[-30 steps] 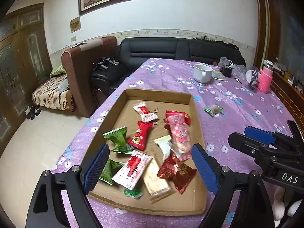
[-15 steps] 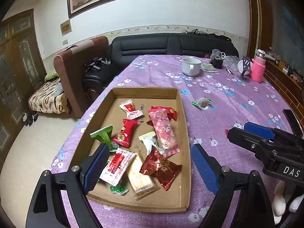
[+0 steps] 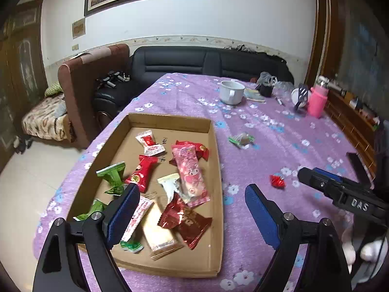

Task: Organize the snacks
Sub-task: 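Move both tools back over the table toward the small red candy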

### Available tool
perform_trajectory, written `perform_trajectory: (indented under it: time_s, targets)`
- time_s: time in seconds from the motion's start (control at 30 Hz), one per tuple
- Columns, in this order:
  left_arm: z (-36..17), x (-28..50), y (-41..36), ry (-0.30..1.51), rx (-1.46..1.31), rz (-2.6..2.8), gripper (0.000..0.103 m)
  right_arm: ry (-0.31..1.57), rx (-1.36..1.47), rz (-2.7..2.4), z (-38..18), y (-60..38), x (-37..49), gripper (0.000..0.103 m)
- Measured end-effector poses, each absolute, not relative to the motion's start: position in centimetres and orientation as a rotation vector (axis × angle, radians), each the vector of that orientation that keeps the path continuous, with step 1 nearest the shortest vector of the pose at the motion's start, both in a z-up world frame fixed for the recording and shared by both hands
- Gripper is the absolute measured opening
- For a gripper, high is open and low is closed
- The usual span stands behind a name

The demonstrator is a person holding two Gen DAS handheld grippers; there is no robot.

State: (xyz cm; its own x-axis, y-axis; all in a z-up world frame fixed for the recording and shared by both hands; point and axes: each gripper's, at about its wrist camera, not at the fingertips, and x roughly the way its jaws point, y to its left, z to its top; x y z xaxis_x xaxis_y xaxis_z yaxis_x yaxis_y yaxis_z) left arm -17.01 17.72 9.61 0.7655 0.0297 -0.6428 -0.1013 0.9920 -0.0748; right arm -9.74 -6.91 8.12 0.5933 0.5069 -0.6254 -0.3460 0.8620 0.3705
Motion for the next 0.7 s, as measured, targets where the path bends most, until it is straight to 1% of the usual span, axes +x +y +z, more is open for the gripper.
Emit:
perform_trajectory:
  time_s: [0.13, 0.3, 0.4, 0.7]
  targets:
    - [9.0, -16.3, 17.4, 0.709, -0.144, 0.027, 0.091, 0.824, 0.255, 0.398, 7.1, -10.6, -8.2, 0.068]
    - [7.7, -15.3, 16.1, 0.746, -0.139, -0.041, 0.091, 0.868, 0.289, 0.348, 6.0, -12.7, -6.8, 0.068]
    - [7.3, -15.0, 15.5, 0.763, -0.135, -0.071, 0.091, 0.894, 0.243, 0.383, 5.5, -11.6, -6.3, 0.068]
    - [6.6, -14.2, 15.5, 0.800, -0.139, -0.056, 0.091, 0.957, -0.055, 0.531, 3.6, -4.0, -4.6, 0.068]
